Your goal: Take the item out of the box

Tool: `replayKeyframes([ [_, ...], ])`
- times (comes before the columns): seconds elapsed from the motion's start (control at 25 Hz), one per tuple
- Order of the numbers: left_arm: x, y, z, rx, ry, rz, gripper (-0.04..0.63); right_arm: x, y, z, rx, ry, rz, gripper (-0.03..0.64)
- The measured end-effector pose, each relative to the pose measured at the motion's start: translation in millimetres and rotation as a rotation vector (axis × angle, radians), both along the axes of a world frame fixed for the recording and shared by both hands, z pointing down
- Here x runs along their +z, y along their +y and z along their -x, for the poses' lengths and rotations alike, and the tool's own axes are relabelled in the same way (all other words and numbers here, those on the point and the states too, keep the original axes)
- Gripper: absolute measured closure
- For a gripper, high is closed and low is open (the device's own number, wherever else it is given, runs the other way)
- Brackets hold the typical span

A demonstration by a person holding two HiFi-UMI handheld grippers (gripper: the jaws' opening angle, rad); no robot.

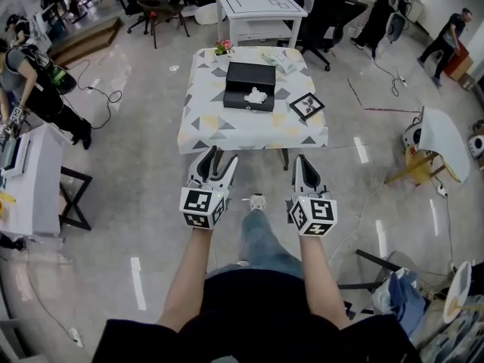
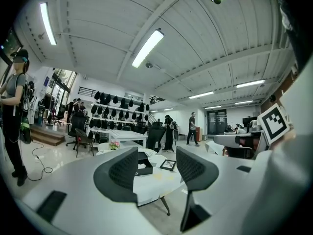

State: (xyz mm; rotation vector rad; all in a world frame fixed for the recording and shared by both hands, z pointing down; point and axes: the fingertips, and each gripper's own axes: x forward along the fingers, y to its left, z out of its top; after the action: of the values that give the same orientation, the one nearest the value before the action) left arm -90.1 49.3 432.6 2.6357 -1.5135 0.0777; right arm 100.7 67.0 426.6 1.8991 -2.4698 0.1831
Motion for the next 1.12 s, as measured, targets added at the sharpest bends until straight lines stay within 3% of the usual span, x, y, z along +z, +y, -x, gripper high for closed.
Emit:
replayKeyframes([
  [1.12, 44.5, -299.5, -23.8, -0.126, -0.018, 0.133, 0.356, 31.5, -334.2, -16.8, -0.143, 0.012, 0.099, 0.614],
])
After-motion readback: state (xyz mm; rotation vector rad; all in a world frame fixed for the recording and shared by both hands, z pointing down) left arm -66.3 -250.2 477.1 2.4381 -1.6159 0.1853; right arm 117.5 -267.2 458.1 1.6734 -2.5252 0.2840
